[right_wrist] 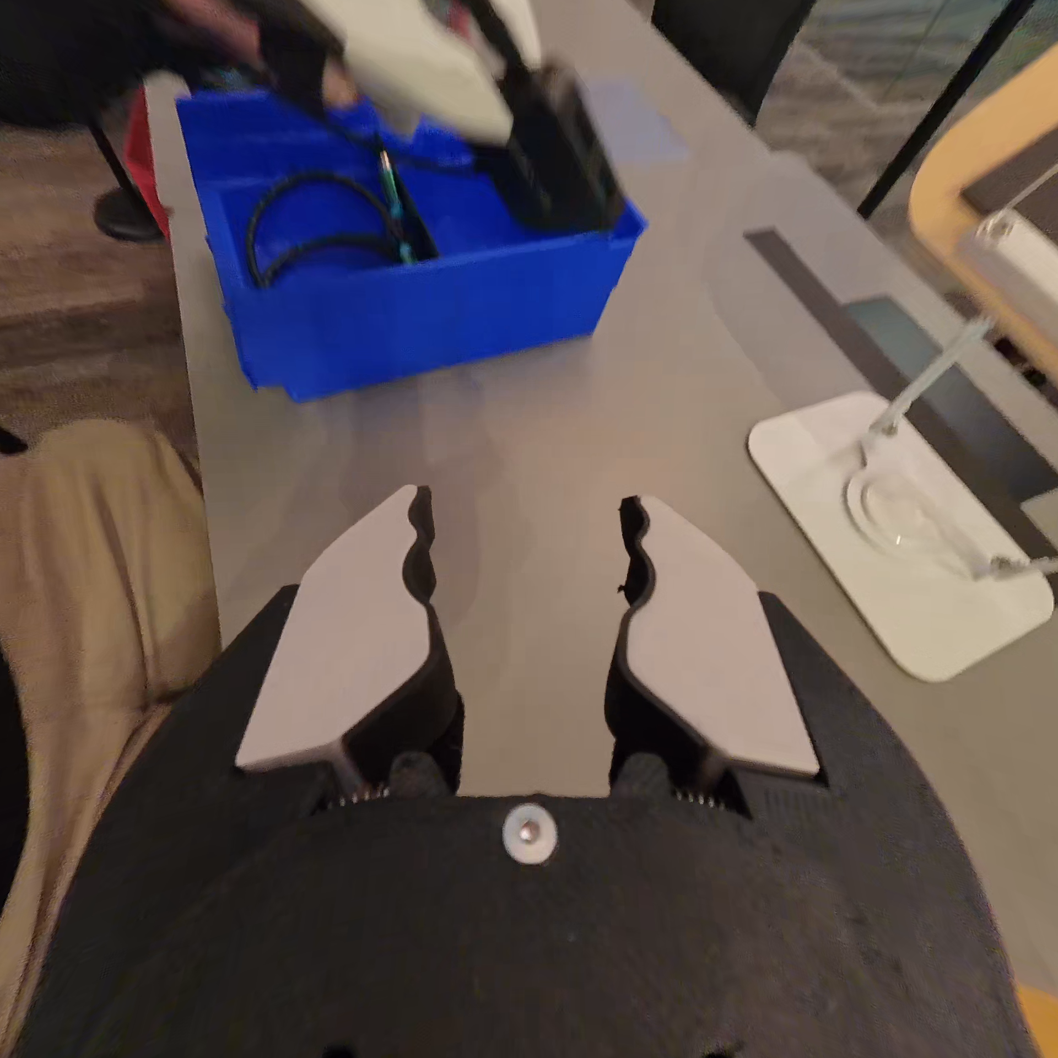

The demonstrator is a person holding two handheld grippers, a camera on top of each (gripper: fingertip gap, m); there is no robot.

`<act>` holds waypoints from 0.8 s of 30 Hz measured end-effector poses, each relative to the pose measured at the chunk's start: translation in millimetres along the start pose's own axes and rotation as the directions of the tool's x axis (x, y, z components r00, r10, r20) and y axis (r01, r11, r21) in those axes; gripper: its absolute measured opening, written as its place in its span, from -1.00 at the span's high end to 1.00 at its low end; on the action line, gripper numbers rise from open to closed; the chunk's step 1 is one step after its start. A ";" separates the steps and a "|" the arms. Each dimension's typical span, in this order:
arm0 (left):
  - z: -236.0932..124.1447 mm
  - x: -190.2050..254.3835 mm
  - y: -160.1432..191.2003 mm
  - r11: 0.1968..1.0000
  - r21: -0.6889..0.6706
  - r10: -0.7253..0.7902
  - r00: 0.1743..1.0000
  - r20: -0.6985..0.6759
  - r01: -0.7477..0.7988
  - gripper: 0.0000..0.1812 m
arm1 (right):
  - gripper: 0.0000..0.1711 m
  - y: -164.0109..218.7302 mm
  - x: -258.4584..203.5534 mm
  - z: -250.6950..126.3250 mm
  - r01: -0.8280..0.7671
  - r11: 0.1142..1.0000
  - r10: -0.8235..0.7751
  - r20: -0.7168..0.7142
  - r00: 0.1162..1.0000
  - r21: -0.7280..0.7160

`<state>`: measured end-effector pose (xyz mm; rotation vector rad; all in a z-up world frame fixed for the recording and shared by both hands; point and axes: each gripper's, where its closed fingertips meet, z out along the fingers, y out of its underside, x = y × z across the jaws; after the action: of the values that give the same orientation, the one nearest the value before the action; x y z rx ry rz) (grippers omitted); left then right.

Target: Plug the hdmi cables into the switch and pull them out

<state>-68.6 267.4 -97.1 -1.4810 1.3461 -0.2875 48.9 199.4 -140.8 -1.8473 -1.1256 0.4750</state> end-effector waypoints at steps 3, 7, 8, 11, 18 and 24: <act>6.2 43.9 -41.9 0.991 0.129 0.060 0.991 -0.117 -0.045 0.85 | 0.24 -21.5 4.2 9.0 0.002 0.995 -0.004 0.022 1.000 0.098; 8.2 85.9 -83.0 0.958 0.285 0.057 0.967 -0.247 0.016 0.85 | 0.35 -32.5 -1.5 12.6 -0.067 0.976 0.038 0.143 0.989 0.208; 8.4 93.8 -89.0 0.950 0.310 0.050 0.959 -0.280 0.041 0.85 | 0.44 -33.9 -7.4 10.7 -0.082 0.969 0.036 0.192 0.981 0.233; 9.2 103.5 -98.3 0.924 0.367 0.021 0.945 -0.326 0.107 0.86 | 0.68 -35.4 -18.0 1.3 -0.088 0.946 0.002 0.266 0.964 0.312; 16.4 96.4 -80.8 0.939 0.332 0.005 0.961 -0.276 0.090 0.79 | 0.84 -19.3 -25.3 -8.0 -0.131 0.963 0.037 0.368 0.929 0.234; 18.9 98.1 -66.2 0.971 0.239 0.084 0.965 -0.248 -0.023 0.64 | 0.85 -5.5 -20.1 -17.8 -0.052 0.990 0.005 0.335 0.942 0.132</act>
<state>16.2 182.8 -96.2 -1.2367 1.4976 -0.6000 48.2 174.5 -129.3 -1.7016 -1.2541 0.8892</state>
